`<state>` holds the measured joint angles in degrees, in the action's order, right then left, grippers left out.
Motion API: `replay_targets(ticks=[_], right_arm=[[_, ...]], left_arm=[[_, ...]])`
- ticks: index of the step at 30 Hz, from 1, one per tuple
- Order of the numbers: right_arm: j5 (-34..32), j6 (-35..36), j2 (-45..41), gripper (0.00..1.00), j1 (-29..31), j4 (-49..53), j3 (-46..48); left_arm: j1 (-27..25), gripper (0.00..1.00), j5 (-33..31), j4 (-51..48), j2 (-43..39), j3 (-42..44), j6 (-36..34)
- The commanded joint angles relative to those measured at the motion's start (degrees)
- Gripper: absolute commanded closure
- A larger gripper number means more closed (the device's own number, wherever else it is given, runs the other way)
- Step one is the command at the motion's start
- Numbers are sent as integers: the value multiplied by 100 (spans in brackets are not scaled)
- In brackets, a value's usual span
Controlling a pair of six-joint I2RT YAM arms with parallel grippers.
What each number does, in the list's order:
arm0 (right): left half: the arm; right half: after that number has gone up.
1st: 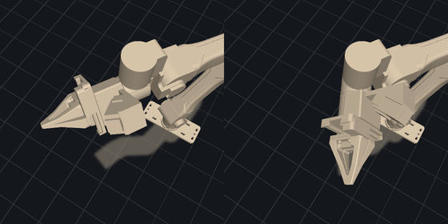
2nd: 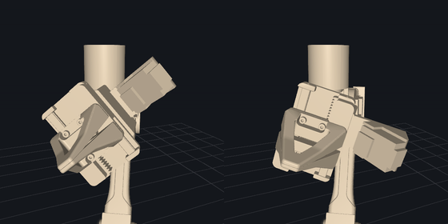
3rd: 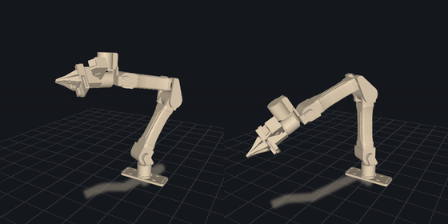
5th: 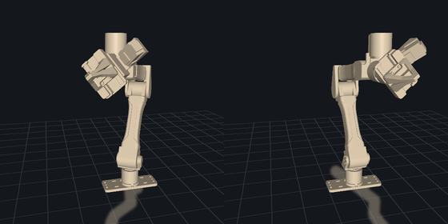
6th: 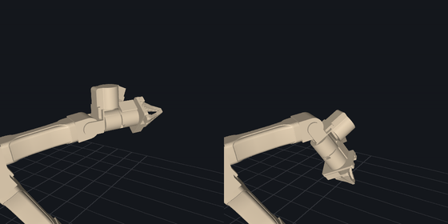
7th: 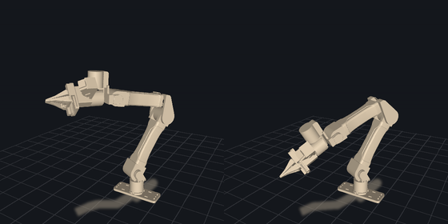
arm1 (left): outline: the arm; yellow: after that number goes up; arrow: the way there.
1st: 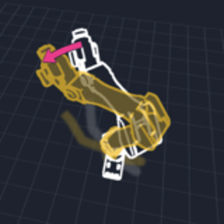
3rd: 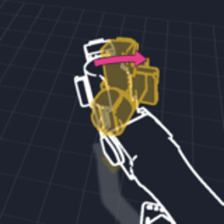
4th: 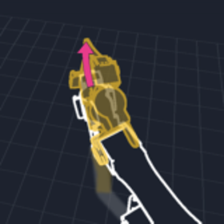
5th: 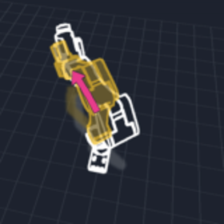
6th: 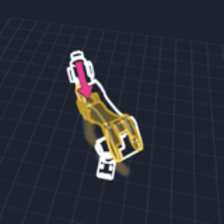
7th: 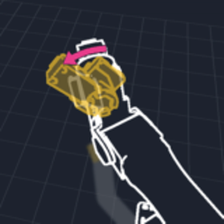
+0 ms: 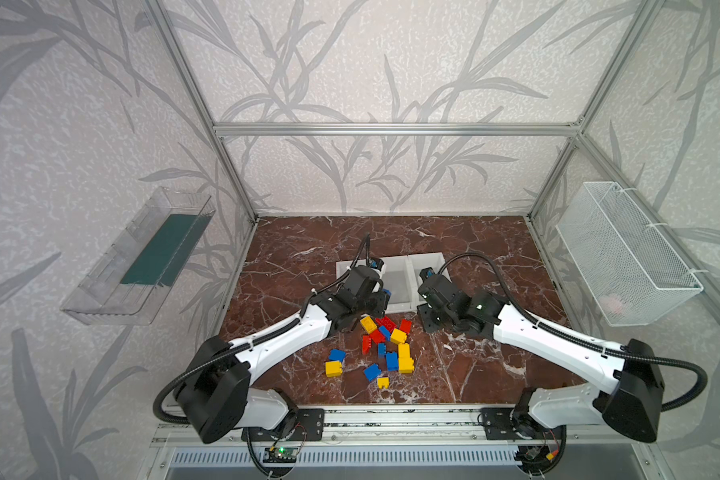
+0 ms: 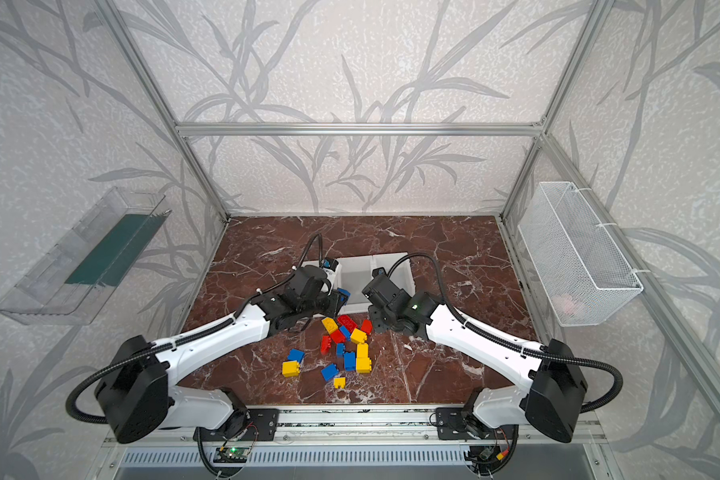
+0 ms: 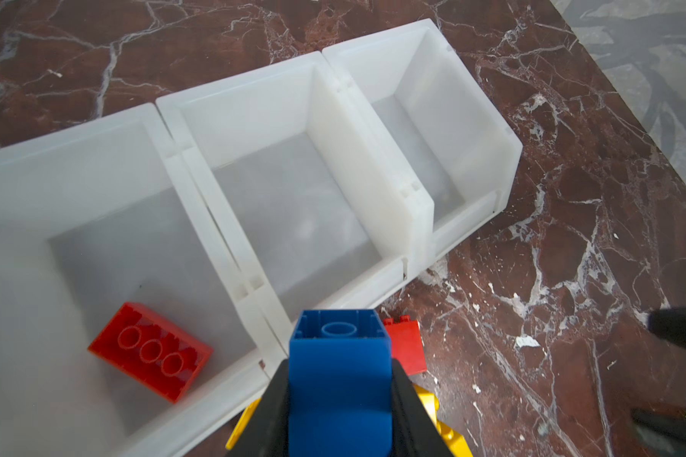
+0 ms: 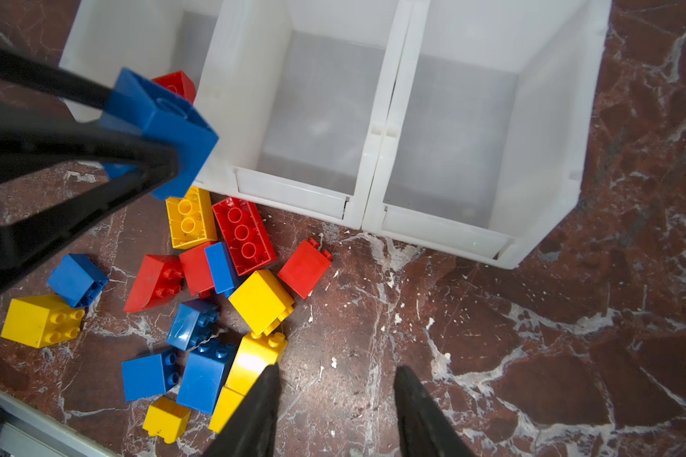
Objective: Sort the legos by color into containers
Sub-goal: 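Lift the blue brick with the left gripper into the middle compartment, release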
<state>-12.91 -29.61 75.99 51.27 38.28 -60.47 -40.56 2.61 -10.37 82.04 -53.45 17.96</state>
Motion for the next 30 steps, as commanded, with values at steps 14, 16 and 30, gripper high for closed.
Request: replay_targets(ticks=[14, 16, 30], right_arm=[[-274, -206, -607, 52, -3, 333, 285], [-274, -213, -613, 52, -3, 329, 281], [-119, -247, -561, 51, -3, 368, 268]], left_arm=[[52, 68, -265, 155, 1321, -1079, -292], [57, 65, -317, 173, 1327, -1088, -293], [62, 33, -567, 338, 769, -631, -61]])
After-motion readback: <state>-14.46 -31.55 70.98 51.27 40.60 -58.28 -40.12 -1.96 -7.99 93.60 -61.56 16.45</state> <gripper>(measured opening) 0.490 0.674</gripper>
